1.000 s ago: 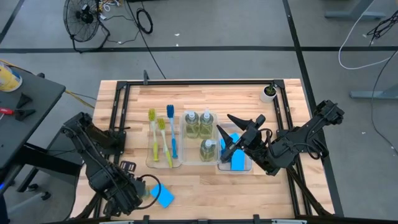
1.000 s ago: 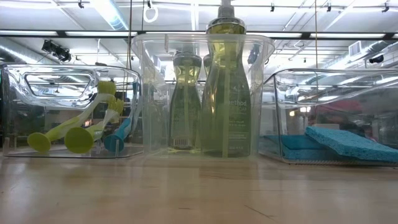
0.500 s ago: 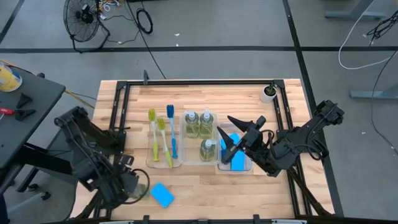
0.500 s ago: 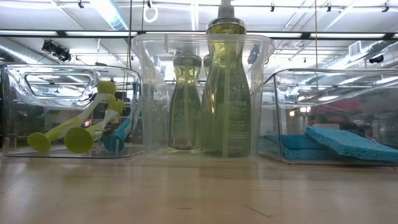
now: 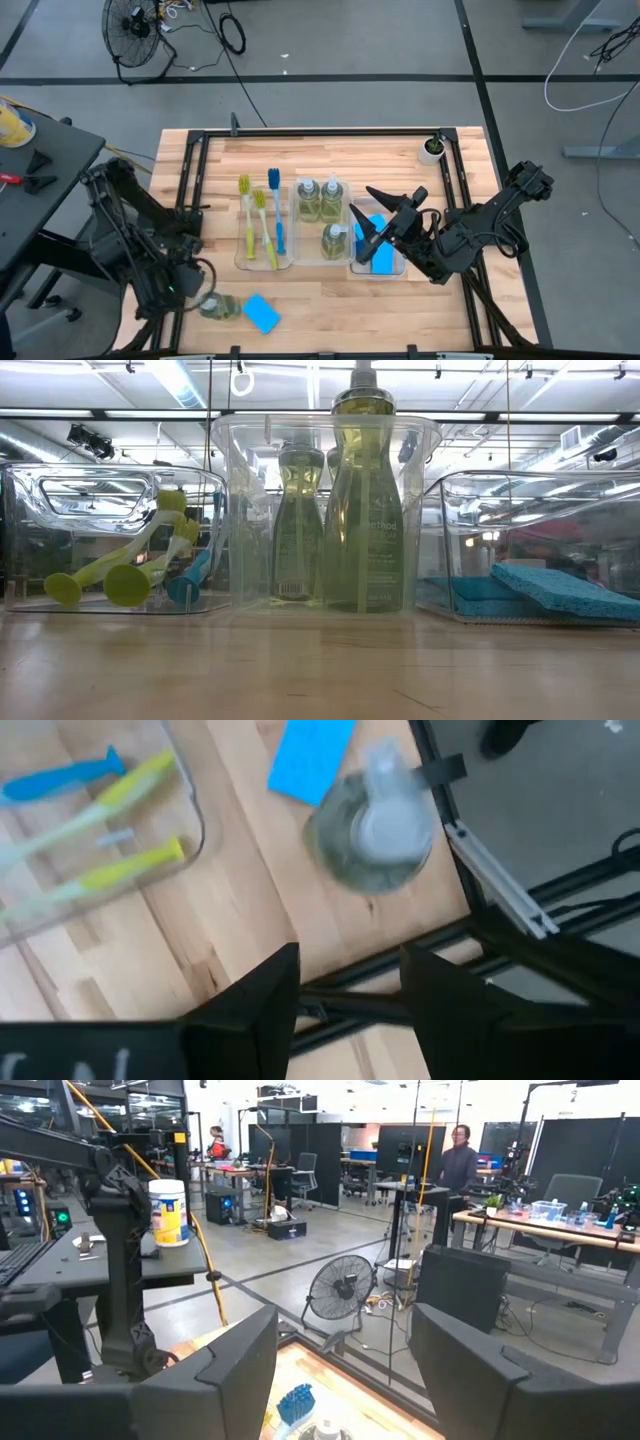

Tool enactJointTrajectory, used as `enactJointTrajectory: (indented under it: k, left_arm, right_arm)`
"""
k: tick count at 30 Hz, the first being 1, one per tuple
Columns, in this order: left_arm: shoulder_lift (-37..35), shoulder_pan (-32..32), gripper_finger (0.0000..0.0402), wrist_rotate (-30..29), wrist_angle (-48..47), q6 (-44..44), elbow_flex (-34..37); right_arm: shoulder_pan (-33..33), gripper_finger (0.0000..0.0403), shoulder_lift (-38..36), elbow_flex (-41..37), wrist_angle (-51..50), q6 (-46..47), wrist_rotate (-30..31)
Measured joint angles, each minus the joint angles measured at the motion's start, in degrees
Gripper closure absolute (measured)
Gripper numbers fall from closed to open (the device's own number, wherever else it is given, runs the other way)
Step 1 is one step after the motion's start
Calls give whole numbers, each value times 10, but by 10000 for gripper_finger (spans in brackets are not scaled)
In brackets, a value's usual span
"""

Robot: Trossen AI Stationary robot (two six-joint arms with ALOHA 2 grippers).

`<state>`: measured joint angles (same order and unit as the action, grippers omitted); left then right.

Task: Pick & Place Kitchen Sink Supplies
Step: Put the transparent dishwashing liquid dispenser into the middle transparent bin

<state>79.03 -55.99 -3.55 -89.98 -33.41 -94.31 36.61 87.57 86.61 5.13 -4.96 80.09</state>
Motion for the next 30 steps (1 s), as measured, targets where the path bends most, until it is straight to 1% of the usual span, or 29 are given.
enactJointTrajectory:
  k: [5,11,19,23,30]
  left_arm:
    - [-55,-5,225,4,-1,-20,58]
    - [-99,-5,225,4,6,-20,123]
    - [-153,-5,222,8,63,0,198]
    - [-184,-5,198,7,73,0,237]
    - [-238,-5,129,8,104,-4,299]
  right_arm:
    - [0,172,0,0,0,0,0]
    - [0,172,0,0,0,0,0]
    - [0,172,0,0,0,0,0]
    - [-2,172,0,0,0,-2,0]
    - [-2,172,0,0,0,-2,-9]
